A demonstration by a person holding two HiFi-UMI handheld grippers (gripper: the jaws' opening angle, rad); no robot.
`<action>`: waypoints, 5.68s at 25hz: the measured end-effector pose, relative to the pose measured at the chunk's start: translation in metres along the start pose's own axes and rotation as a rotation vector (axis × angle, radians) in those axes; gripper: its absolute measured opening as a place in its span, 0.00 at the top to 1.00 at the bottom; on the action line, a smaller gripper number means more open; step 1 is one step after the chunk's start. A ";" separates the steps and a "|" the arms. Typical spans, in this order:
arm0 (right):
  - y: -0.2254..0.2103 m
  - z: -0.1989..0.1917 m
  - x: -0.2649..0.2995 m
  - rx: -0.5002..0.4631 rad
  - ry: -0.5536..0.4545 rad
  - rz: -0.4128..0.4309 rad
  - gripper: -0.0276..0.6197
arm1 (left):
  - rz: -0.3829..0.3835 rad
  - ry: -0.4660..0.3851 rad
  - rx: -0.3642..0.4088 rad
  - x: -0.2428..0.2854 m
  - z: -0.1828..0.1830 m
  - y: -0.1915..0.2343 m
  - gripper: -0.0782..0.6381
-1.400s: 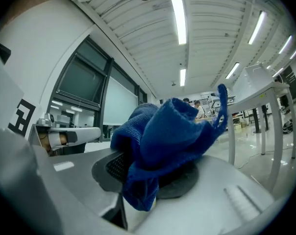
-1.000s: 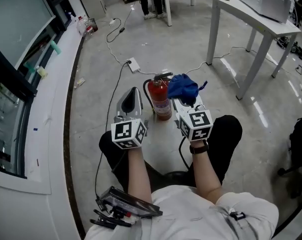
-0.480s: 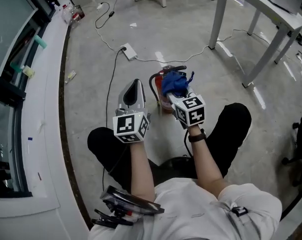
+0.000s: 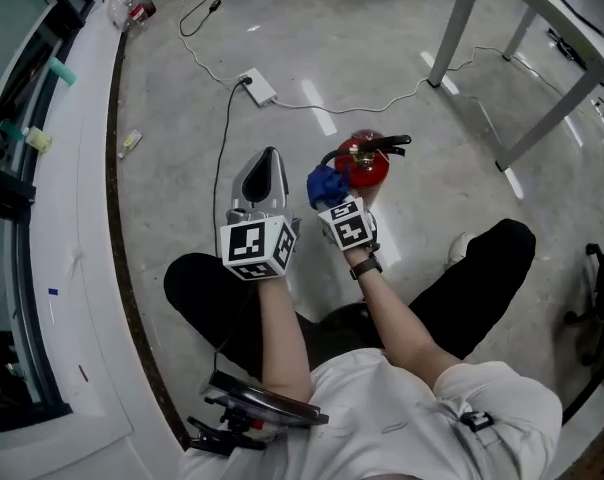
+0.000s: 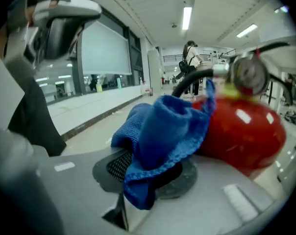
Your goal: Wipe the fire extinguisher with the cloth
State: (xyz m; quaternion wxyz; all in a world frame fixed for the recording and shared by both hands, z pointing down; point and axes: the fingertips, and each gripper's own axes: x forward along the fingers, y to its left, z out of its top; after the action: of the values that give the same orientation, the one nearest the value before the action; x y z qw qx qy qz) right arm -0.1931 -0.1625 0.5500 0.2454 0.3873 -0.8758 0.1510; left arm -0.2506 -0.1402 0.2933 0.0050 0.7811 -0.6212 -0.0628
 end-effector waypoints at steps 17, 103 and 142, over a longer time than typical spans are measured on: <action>-0.068 -0.291 0.139 0.811 0.433 -0.184 0.77 | 0.040 0.201 -0.058 0.033 -0.090 0.040 0.90; -0.080 -0.319 0.117 0.623 0.515 0.266 0.81 | 0.046 0.202 0.032 0.016 -0.108 -0.008 0.89; -0.095 -0.330 0.118 0.799 0.432 0.173 0.81 | -0.051 0.192 0.058 0.020 -0.089 -0.040 0.89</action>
State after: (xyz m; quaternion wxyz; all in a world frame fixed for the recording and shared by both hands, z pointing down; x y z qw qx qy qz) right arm -0.0874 -0.1462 0.8967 0.2401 0.3365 -0.7071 0.5737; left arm -0.1978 -0.1570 0.3763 0.0403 0.7990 -0.5992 0.0302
